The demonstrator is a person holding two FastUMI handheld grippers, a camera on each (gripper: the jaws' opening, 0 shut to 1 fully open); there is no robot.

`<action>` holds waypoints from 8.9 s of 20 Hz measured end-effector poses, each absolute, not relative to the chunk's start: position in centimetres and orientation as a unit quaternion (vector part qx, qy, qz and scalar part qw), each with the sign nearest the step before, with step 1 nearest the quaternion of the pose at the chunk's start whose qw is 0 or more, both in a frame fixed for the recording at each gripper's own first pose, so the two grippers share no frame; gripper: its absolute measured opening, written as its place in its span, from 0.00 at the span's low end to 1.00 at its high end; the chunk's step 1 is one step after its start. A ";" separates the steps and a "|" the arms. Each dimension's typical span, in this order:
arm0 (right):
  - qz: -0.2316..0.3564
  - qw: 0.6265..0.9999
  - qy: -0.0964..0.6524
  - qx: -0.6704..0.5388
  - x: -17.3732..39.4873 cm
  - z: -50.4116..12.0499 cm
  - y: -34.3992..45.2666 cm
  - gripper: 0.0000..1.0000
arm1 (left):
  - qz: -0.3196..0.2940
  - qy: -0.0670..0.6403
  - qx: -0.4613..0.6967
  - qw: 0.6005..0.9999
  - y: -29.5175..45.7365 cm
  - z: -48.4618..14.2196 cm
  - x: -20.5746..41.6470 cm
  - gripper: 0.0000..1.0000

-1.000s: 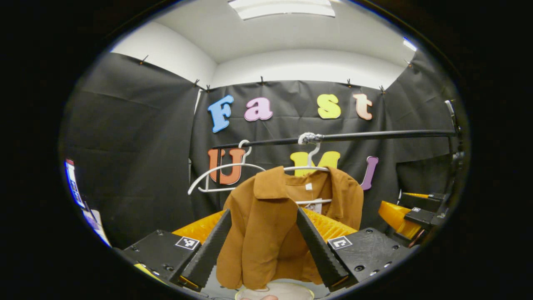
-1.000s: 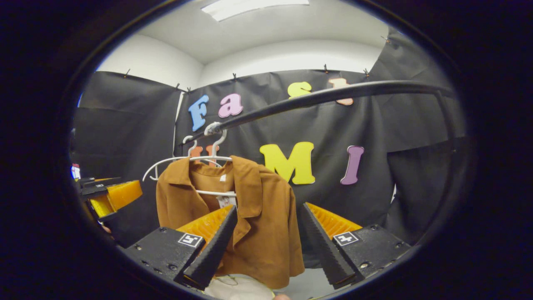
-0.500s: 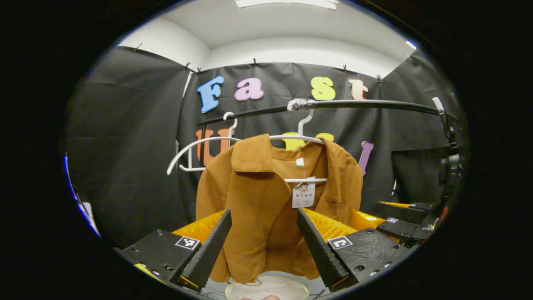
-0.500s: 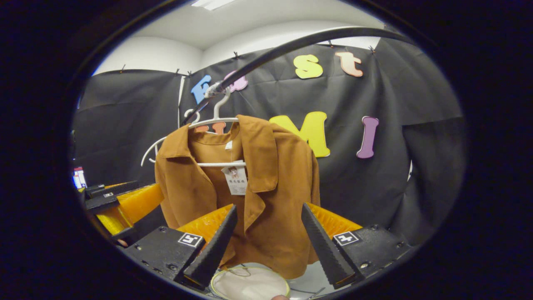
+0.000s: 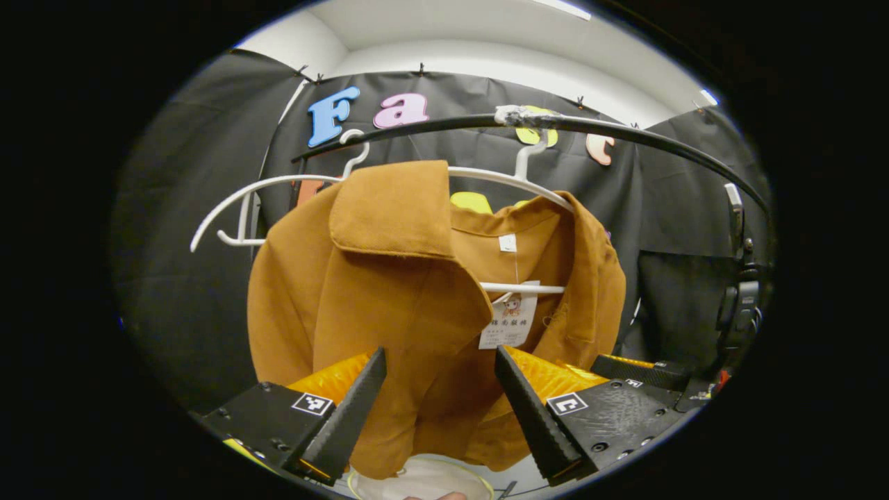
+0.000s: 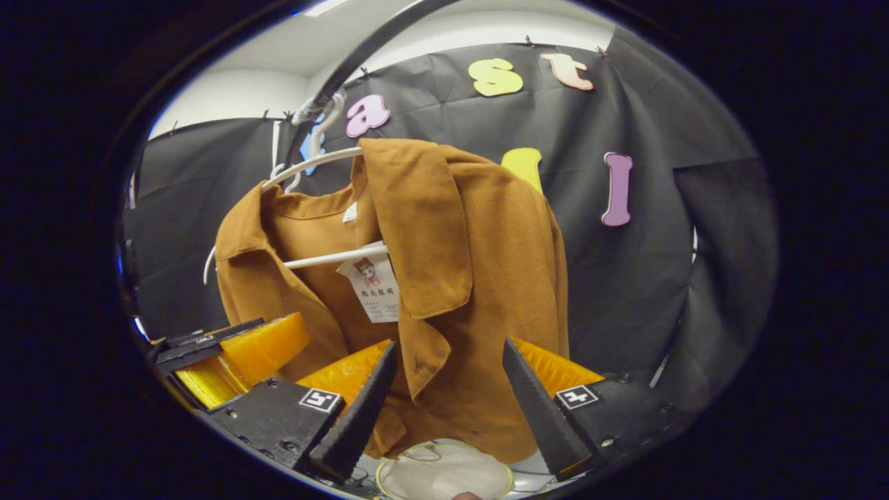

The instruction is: Grasp the clothes on the hanger with both hands and then place them into the laundry hamper below.

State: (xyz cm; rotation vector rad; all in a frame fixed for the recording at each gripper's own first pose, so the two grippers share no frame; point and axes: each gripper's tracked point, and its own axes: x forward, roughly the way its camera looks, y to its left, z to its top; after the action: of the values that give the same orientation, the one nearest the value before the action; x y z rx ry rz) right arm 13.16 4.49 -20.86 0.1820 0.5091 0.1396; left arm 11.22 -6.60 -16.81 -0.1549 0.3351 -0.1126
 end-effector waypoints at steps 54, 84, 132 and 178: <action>0.007 0.943 0.173 0.284 14.1 -15.3 -4.4 0.07 | 0.018 0.071 -0.104 0.992 3.0 -7.3 10.2 0.00; 0.129 0.815 0.146 0.546 22.7 -13.9 -7.5 0.05 | -0.005 0.067 -0.188 0.980 10.3 -6.7 15.7 0.05; 0.203 0.784 0.318 0.492 15.2 -25.5 -1.0 0.05 | -0.095 0.178 -0.167 0.965 4.9 -15.4 7.7 0.05; 0.090 0.804 0.570 0.143 -3.9 -43.7 4.4 0.06 | -0.032 0.491 -0.065 0.868 -4.9 -38.5 -4.5 0.00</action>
State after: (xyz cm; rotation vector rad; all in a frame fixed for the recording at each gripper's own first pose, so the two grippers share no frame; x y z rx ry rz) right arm -3.95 4.39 -43.70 0.3068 1.2215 0.1931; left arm -4.47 -4.94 -38.50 -0.1357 1.0280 -0.0673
